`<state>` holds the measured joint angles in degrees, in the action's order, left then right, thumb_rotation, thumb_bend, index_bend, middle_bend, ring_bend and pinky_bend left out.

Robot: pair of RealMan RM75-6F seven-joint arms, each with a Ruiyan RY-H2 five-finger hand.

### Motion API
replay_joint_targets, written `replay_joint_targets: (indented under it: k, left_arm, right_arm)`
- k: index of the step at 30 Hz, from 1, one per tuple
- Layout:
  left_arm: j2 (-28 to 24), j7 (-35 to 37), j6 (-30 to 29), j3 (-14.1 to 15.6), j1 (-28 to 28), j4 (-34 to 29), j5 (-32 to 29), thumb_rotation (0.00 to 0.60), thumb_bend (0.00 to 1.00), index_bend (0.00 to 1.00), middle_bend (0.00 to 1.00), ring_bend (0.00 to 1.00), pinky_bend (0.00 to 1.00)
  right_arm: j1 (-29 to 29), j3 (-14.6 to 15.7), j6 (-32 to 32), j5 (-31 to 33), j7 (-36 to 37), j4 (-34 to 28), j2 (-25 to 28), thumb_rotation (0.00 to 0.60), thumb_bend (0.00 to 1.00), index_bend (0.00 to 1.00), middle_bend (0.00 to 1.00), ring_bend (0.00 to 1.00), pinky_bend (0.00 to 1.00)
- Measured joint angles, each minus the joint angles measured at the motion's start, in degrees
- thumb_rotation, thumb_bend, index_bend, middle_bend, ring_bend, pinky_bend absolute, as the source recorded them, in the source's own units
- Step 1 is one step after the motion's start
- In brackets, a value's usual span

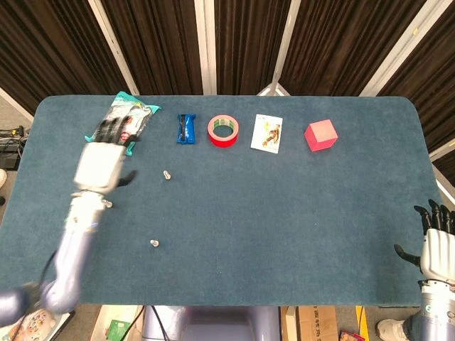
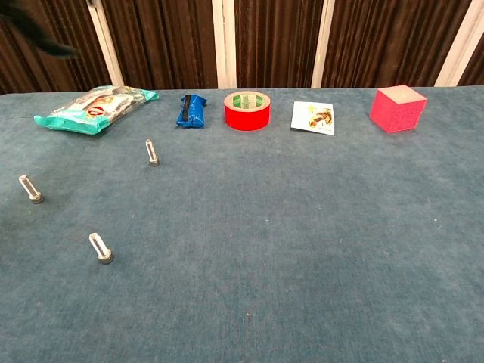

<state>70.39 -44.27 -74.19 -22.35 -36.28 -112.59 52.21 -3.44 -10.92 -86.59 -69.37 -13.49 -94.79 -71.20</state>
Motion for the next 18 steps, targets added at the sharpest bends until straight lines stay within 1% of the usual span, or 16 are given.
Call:
replay_joint_targets:
  k: [1, 3, 4, 6, 7, 10, 13, 16, 18]
  left_arm:
    - [-2.9, 1.0, -1.6, 0.3, 2.8, -2.6, 0.1, 0.6, 0.35, 0.29, 0.0, 0.0, 0.0]
    - [-7.3, 3.7, -3.6, 1.4, 7.3, -5.1, 1.2, 0.6, 0.35, 0.29, 0.0, 0.0, 0.0]
    - [-10.1, 6.1, -4.7, 2.5, 10.4, -6.1, 2.6, 0.6, 0.35, 0.29, 0.0, 0.0, 0.0]
    - [-13.5, 10.4, -6.0, 4.4, 15.0, -6.8, 5.4, 0.6, 0.35, 0.29, 0.0, 0.0, 0.0]
    - [-15.1, 13.6, -6.8, 5.9, 17.7, -6.9, 7.4, 0.6, 0.35, 0.29, 0.0, 0.0, 0.0]
    - [-17.7, 21.7, -8.7, 9.4, 23.4, -6.2, 12.5, 0.6, 0.35, 0.27, 0.0, 0.0, 0.0]
    - [-18.8, 29.4, -10.9, 13.0, 27.9, -3.8, 17.9, 0.6, 0.35, 0.23, 0.0, 0.0, 0.0]
    - [-18.5, 34.6, -12.7, 16.1, 30.4, 0.2, 22.8, 0.6, 0.35, 0.21, 0.0, 0.0, 0.0]
    - [-17.8, 36.7, -13.6, 17.1, 31.3, 2.2, 24.5, 0.6, 0.35, 0.2, 0.0, 0.0, 0.0]
  right_arm:
    - [0.0, 0.2, 0.1, -0.4, 0.1, -0.1, 0.3, 0.6, 0.1, 0.23, 0.09, 0.05, 0.0]
    - [-0.1, 0.8, 0.6, -1.4, 0.5, -0.2, 1.0, 0.6, 0.1, 0.23, 0.09, 0.05, 0.0]
    - [-0.1, 1.0, 0.9, -1.8, 0.7, -0.2, 1.3, 0.6, 0.1, 0.23, 0.09, 0.05, 0.0]
    - [-0.2, 1.5, 1.4, -2.8, 1.2, -0.3, 2.0, 0.6, 0.1, 0.23, 0.09, 0.04, 0.0]
    - [-0.3, 1.7, 1.6, -3.2, 1.4, -0.3, 2.3, 0.6, 0.09, 0.23, 0.09, 0.04, 0.0]
    - [-0.5, 2.3, 2.3, -4.7, 2.1, -0.3, 3.2, 0.6, 0.08, 0.23, 0.08, 0.03, 0.0]
    - [-0.7, 3.1, 3.1, -6.3, 3.0, -0.3, 4.4, 0.6, 0.08, 0.22, 0.07, 0.02, 0.0]
    - [-0.8, 3.5, 3.5, -6.9, 4.0, -0.4, 5.2, 0.6, 0.08, 0.2, 0.07, 0.02, 0.0]
    - [-0.9, 3.5, 3.5, -7.2, 4.8, -0.4, 5.5, 0.6, 0.08, 0.2, 0.07, 0.02, 0.0]
